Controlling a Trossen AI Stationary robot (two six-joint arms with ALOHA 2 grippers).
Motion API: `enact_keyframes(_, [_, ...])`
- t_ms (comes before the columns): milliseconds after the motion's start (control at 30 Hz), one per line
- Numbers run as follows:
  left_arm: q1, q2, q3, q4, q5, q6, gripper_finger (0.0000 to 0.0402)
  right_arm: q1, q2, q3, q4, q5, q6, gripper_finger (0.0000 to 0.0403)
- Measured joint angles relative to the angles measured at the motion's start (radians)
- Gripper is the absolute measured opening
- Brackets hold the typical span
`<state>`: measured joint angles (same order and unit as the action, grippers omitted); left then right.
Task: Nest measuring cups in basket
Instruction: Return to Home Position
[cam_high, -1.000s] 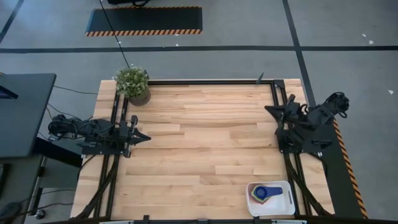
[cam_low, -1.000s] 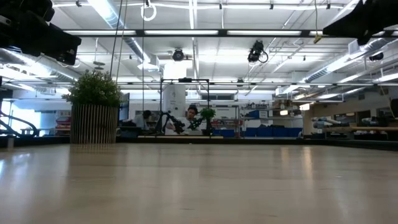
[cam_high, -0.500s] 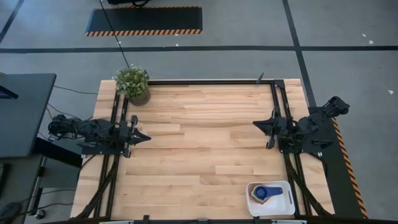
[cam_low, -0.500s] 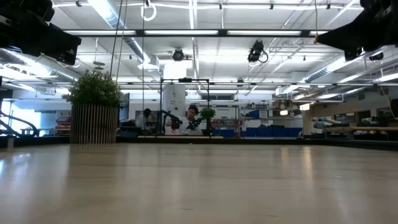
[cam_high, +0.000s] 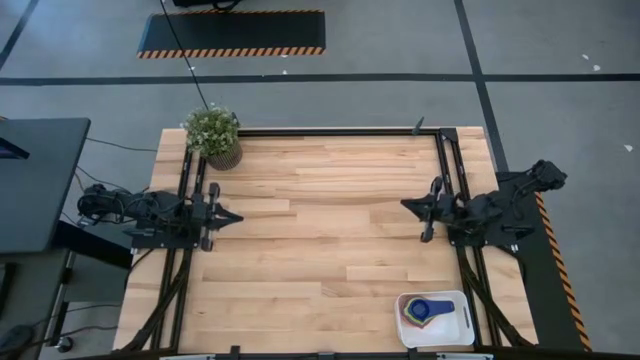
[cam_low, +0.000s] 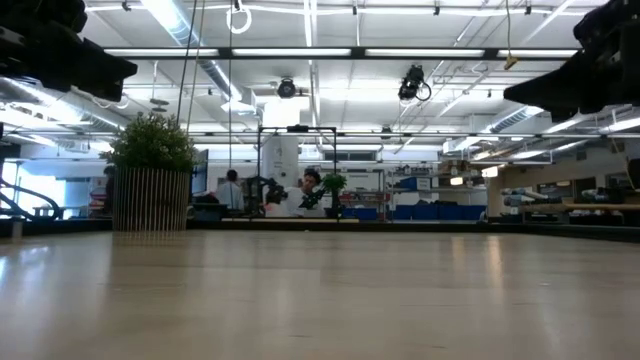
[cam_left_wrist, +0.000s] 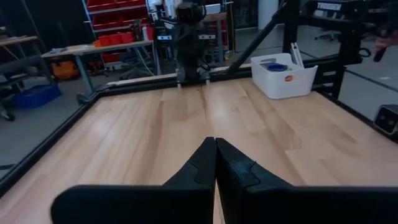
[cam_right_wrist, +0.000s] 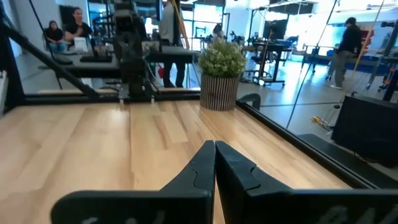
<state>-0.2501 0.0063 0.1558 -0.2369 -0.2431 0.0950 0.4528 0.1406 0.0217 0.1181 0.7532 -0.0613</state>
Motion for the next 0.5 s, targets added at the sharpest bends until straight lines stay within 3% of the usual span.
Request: enact_keyframes(500, [0.0, 0.0, 0.0, -0.001, -0.025, -0.005, 0.0013, -0.025, 0.0, -0.015, -0.019, 0.002, -0.103, 0.0018])
